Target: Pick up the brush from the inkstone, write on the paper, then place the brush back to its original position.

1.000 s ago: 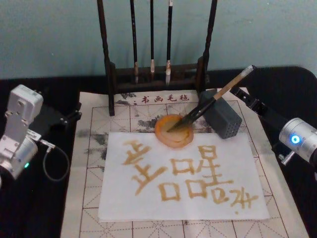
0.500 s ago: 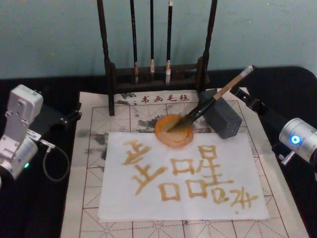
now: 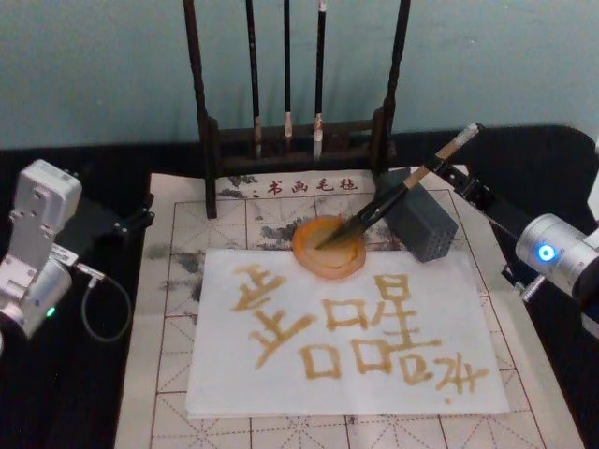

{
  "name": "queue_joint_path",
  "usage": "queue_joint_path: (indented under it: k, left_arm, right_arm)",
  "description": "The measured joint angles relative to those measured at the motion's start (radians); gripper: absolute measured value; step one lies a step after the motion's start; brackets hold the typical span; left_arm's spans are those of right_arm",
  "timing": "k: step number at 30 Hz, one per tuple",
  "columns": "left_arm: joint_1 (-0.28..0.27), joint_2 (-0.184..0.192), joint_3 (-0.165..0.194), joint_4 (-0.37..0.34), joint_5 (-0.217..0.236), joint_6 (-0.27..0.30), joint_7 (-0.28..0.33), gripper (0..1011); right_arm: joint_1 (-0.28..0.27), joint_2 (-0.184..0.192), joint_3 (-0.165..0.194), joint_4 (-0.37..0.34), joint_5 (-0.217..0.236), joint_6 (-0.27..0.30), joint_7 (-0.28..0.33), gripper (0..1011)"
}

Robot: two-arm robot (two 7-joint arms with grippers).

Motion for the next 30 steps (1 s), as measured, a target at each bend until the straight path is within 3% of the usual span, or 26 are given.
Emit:
queue_joint_path:
  k: [12,30]
  left_arm:
    - [0.0,0.0,0.0,0.0,0.0,0.0,0.0,1001]
    - [0.0,0.0,0.0,0.0,0.0,0.0,0.0,1001]
  right_arm:
    - [0.082,-0.031,-0.033,0.086,0.025,-0.016,-0.038,1002]
    - [0.138,-0.03,-0.075,0.142,0.051,-0.051,-0.031,1002]
